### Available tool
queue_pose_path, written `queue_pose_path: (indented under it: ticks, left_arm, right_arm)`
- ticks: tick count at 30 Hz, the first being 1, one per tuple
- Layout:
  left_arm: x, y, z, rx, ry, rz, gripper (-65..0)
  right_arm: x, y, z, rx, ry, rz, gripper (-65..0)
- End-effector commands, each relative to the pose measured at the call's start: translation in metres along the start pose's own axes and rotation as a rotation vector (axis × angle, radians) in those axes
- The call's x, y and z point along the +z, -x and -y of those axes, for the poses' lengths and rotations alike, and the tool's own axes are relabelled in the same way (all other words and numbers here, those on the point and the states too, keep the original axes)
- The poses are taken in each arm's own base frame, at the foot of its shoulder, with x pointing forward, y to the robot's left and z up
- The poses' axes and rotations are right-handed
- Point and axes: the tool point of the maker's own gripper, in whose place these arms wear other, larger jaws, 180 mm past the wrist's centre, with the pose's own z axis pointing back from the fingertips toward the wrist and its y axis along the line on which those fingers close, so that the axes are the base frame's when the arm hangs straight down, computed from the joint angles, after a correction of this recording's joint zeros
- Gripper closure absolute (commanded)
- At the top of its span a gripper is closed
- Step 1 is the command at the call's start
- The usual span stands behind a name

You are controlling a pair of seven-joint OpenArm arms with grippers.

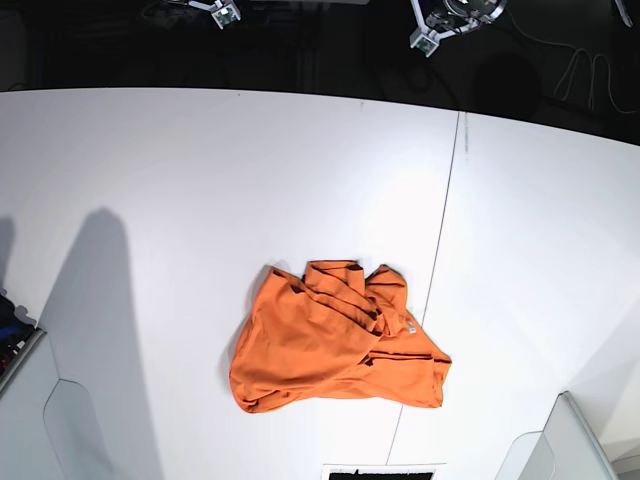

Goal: Layout the t-shirt on the table in an organized manner, then fold the t-shirt properly

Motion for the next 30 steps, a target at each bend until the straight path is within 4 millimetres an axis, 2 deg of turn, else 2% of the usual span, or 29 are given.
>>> queue_pose_path:
  ticks: [1, 4, 7, 13, 16, 22, 25, 28, 30]
  left_arm:
    - [0.01, -0.006, -0.003, -0.011, 0.006, 0.037, -14.9]
    - [0.036, -0.026, -0.012, -0.044, 0.015, 0.123, -14.9]
    - [0.06, -0.041, -0.01, -0.031, 0.068, 0.178, -15.1]
    - [0.1, -0.054, -0.013, -0.011, 0.073, 0.215, -15.4]
    - [0.122, -0.059, -0.017, 0.001, 0.049, 0.248, -21.7]
    - [0.179, -0.082, -0.028, 0.009, -0.01, 0.372, -23.3]
    - [0.209, -0.103, -0.038, -0.017, -0.04, 0.452, -23.8]
    - [0.232, -0.124, -0.05, -0.057, -0.055, 0.516, -24.5]
    - [0.242, -0.14, -0.057, -0.083, -0.054, 0.559, -28.8]
  right_arm:
    - [0.01, -0.003, 0.003, 0.001, -0.005, 0.024, -18.2]
    - [0.035, -0.014, 0.012, 0.035, 0.008, 0.024, -18.2]
    - [0.059, -0.028, 0.021, 0.082, 0.019, 0.042, -18.2]
    - [0.1, -0.056, 0.021, 0.122, 0.004, 0.125, -18.2]
    - [0.118, -0.071, 0.018, 0.144, -0.002, 0.175, -18.2]
    - [0.154, -0.126, 0.023, 0.181, 0.021, 0.338, -18.2]
    - [0.172, -0.161, 0.03, 0.175, 0.04, 0.439, -18.2]
    - [0.181, -0.195, 0.04, 0.159, 0.05, 0.53, -18.2]
    - [0.185, -0.221, 0.05, 0.158, 0.063, 0.59, -18.3]
